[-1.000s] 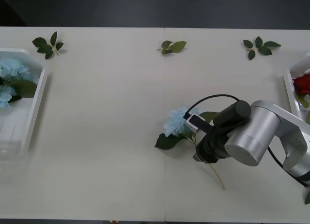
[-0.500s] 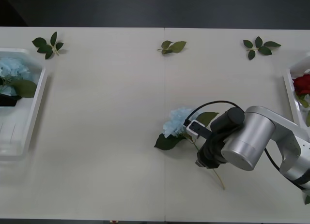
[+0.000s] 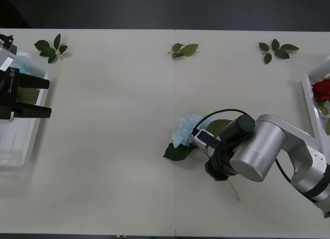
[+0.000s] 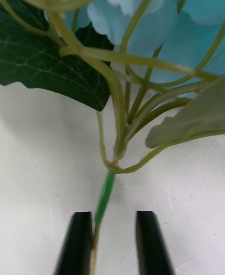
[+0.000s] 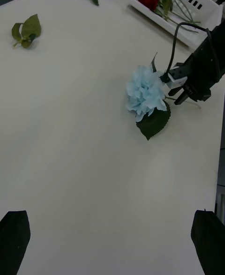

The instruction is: Put the red flowers into the right box and the blue flowers into the left box

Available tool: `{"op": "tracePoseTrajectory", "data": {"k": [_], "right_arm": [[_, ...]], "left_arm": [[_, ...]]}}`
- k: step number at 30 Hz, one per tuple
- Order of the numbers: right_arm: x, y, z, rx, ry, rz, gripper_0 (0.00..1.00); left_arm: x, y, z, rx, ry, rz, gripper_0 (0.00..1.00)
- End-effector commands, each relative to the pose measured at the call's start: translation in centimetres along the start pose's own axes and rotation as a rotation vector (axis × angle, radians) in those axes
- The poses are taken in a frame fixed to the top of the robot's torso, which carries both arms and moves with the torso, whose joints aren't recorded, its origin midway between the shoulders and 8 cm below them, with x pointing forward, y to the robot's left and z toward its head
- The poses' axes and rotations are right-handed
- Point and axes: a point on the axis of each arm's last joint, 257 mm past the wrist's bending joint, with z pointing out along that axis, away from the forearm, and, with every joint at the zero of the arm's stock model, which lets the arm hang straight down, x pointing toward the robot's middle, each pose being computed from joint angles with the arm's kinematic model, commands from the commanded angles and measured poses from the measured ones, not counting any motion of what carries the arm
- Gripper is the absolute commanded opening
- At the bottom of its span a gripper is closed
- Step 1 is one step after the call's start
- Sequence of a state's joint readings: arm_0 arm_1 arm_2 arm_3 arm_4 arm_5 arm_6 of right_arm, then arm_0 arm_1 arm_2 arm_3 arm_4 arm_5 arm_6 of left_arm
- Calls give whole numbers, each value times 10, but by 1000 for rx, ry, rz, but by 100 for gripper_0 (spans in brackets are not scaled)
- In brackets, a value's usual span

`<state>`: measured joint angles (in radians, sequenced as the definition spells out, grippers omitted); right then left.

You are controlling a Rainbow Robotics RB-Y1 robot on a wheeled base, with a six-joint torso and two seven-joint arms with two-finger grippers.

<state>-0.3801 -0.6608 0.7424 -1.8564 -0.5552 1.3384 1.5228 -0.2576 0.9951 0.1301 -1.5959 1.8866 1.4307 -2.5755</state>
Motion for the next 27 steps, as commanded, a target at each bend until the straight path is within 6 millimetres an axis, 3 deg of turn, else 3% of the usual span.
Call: {"op": "tracePoseTrajectory", "data": {"k": [1, 7, 11, 16, 22, 27], "right_arm": [[-16, 2, -5, -7, -35, 33, 0], [-19, 0, -5, -16, -54, 30, 0], [-28, -8, -17, -71, -106, 85, 0], [-67, -17, -61, -222, -273, 153, 0], [-131, -14, -133, -493, -543, 260, 0], [-178, -14, -181, -603, -743, 272, 0]], "left_arm": [[-25, 5, -12, -20, -9, 186, 100], [-30, -3, -10, 14, -7, 202, 100], [-34, -10, -2, 50, -16, 204, 100], [-37, -21, 8, 95, -34, 192, 100], [-41, -26, 9, 110, -48, 196, 100], [-41, -26, 9, 111, -46, 196, 100]]}}
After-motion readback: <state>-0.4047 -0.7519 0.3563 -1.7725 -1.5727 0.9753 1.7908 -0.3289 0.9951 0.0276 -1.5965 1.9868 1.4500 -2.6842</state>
